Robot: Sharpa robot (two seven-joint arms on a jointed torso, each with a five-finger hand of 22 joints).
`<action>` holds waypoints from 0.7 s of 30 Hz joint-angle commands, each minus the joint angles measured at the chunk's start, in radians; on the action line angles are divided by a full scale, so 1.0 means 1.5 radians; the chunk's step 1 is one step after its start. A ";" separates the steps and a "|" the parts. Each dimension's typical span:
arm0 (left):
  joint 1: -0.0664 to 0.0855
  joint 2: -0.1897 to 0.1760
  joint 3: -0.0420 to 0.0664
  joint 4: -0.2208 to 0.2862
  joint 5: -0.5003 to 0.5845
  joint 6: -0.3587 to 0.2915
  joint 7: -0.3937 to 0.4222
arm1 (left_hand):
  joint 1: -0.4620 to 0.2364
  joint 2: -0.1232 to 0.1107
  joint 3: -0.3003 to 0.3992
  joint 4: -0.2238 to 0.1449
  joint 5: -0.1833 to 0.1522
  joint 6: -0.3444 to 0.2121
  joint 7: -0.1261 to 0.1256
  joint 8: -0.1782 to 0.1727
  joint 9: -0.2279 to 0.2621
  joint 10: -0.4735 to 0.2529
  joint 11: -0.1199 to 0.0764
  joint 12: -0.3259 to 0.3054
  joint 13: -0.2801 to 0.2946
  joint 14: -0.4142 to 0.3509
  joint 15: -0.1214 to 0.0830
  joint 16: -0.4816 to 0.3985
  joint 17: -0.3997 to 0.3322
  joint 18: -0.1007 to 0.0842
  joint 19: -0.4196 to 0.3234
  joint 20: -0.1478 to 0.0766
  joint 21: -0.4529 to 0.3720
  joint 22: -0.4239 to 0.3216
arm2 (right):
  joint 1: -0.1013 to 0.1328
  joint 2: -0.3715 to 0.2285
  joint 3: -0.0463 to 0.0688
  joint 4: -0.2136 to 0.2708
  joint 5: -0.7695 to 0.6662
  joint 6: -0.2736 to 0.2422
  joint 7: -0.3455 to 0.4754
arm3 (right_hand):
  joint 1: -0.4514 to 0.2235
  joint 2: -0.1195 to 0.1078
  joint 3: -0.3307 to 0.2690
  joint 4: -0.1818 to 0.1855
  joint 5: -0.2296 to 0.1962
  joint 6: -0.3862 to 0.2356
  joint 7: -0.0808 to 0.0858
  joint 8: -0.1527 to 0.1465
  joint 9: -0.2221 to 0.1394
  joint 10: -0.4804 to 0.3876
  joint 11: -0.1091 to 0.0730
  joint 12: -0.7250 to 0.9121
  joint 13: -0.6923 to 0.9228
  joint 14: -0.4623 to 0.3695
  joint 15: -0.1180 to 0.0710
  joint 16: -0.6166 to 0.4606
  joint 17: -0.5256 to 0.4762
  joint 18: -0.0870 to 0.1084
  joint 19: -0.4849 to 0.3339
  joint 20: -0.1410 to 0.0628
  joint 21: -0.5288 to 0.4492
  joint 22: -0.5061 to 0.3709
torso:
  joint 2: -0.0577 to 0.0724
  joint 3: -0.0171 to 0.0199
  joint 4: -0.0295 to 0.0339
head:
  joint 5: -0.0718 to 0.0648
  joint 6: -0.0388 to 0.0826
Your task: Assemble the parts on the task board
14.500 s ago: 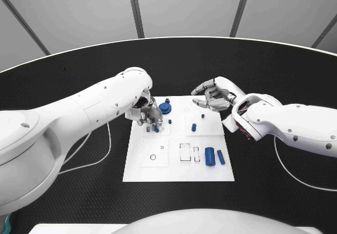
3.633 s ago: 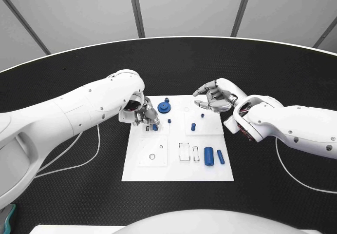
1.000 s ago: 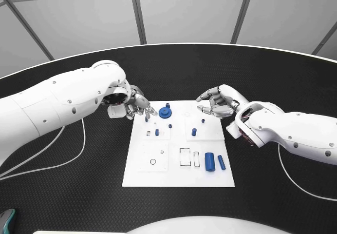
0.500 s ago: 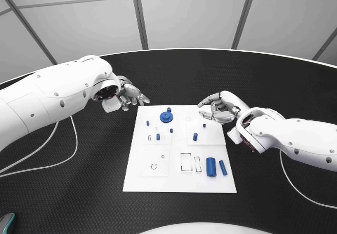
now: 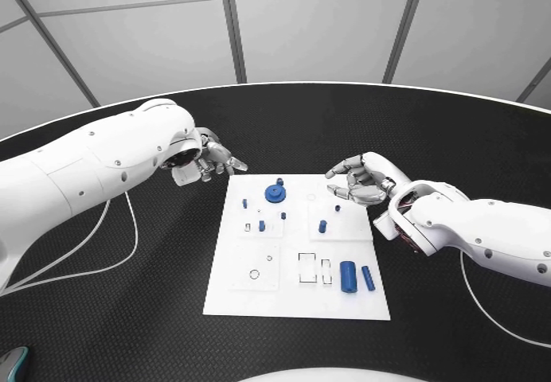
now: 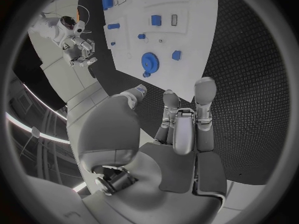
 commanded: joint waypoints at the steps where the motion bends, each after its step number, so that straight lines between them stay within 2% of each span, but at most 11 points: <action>1: -0.007 0.007 0.000 -0.012 -0.006 0.005 0.004 | 0.002 0.010 -0.009 0.000 0.001 -0.003 0.001 -0.003 -0.002 -0.004 -0.001 0.002 0.001 0.039 0.003 -0.003 0.069 0.005 0.001 0.005 -0.001 0.001 | 0.000 0.000 0.000 0.001 0.000 -0.002 0.002 | -0.006 0.000 0.005 0.001 0.004 0.001 0.001 0.002 -0.001 -0.005 0.001 -0.004 -0.001 0.027 -0.004 -0.004 0.000 0.010 -0.004 0.002 -0.002 0.000 | 0.001 -0.0003 -0.0007 | 0.006 0.003; 6: -0.021 0.020 0.000 -0.029 -0.013 0.010 0.010 | 0.010 0.014 -0.015 -0.001 0.002 -0.002 0.001 -0.003 -0.003 -0.002 -0.001 0.004 0.004 0.039 0.003 -0.003 0.070 0.005 0.002 0.005 0.001 0.004 | 0.000 0.000 0.000 0.003 0.000 -0.005 0.004 | -0.006 0.000 0.005 0.001 0.004 0.001 0.001 0.002 -0.001 -0.005 0.001 -0.004 -0.001 0.027 -0.004 -0.004 0.000 0.010 -0.004 0.002 -0.002 0.000 | 0.002 -0.0009 -0.0001 | 0.006 0.003; 14: -0.046 0.037 0.000 -0.047 -0.037 0.012 0.022 | 0.012 0.018 -0.018 0.000 0.002 -0.001 0.001 -0.004 -0.004 0.001 -0.001 0.007 0.009 0.039 0.003 -0.003 0.071 0.004 0.004 0.005 0.003 0.008 | 0.000 0.000 0.000 0.007 0.000 -0.006 0.005 | -0.006 0.000 0.005 0.001 0.004 0.001 0.001 0.002 -0.001 -0.005 0.001 -0.004 -0.001 0.027 -0.004 -0.004 0.000 0.010 -0.004 0.002 -0.002 0.000 | 0.007 -0.0031 -0.0019 | 0.011 0.010; 18: -0.051 0.041 0.000 -0.052 -0.043 0.011 0.024 | 0.011 0.020 -0.020 0.001 0.002 0.000 0.001 -0.004 -0.004 0.001 -0.001 0.008 0.010 0.039 0.003 -0.003 0.071 0.004 0.005 0.005 0.004 0.009 | 0.000 0.000 0.000 0.007 0.000 -0.006 0.005 | -0.008 0.000 0.005 0.000 0.004 0.001 0.001 0.002 -0.001 -0.005 0.002 -0.005 -0.001 0.027 -0.004 -0.003 0.000 0.011 -0.004 0.002 -0.003 -0.001 | 0.009 -0.0042 -0.0025 | 0.012 0.012; 21: -0.053 0.044 0.000 -0.056 -0.045 0.016 0.023 | 0.011 0.021 -0.021 0.001 0.002 0.000 0.001 -0.004 -0.004 0.002 -0.001 0.009 0.011 0.039 0.003 -0.003 0.071 0.004 0.005 0.005 0.005 0.010 | 0.000 0.001 0.000 0.007 0.000 -0.006 0.006 | -0.008 0.000 0.005 0.000 0.004 0.001 0.001 0.002 -0.001 -0.005 0.002 -0.005 -0.001 0.027 -0.004 -0.003 0.000 0.011 -0.004 0.002 -0.003 -0.001 | 0.010 -0.0039 -0.0030 | 0.014 0.013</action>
